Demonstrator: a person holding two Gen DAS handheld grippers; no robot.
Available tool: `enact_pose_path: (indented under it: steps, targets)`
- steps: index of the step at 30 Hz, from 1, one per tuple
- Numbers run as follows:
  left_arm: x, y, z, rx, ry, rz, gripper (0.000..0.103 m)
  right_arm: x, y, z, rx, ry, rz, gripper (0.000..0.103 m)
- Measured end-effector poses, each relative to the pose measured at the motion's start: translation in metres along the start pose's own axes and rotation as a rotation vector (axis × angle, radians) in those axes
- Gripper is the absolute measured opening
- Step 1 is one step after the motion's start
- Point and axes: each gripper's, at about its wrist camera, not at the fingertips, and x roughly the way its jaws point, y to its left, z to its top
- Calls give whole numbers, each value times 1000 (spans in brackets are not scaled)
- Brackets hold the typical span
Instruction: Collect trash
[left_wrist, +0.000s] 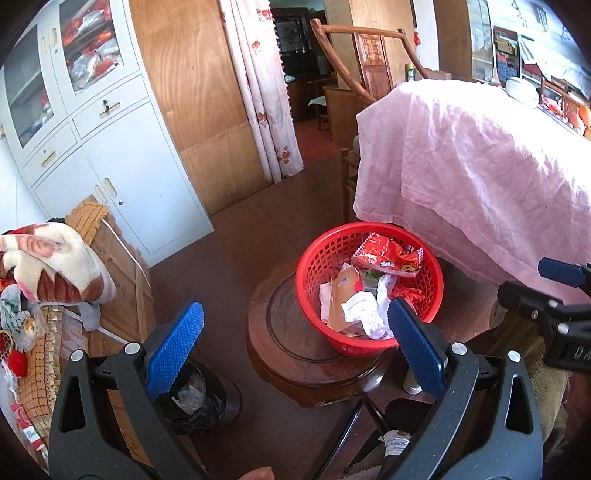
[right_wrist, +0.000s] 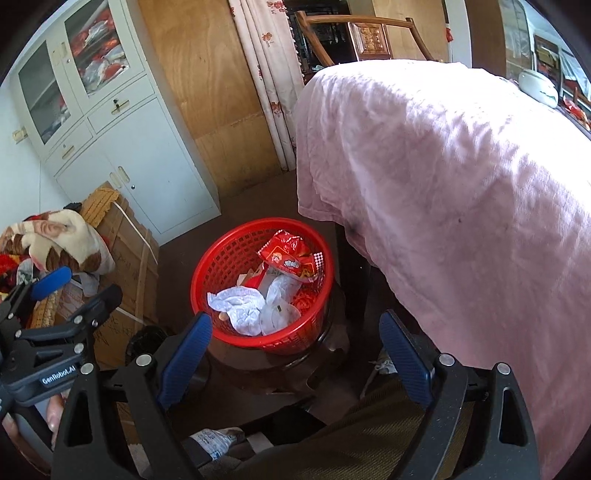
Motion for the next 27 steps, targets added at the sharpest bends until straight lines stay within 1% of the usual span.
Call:
enact_pose_path:
  steps: [4, 7, 9, 11, 14, 18, 27]
  targets:
    - [5, 0, -2, -6, 12, 4, 96, 2, 4, -3, -23, -1, -8, 92]
    - [14, 0, -4, -22, 37, 6, 96, 7, 6, -3, -43, -6, -20, 93]
    - [22, 0, -4, -39, 62, 1, 96, 14, 7, -3, -65, 0, -40, 93]
    - [27, 1, -4, -53, 79, 0, 96, 20, 7, -1, -72, 8, -41, 93]
    - [34, 1, -5, -71, 93, 8, 96, 28, 5, 0, -75, 17, -38, 93]
    - [42, 1, -6, -82, 111, 9, 96, 35, 4, 0, -91, 23, -55, 93]
    - [45, -4, -5, -66, 107, 9, 96, 40, 4, 0, -91, 33, -47, 93]
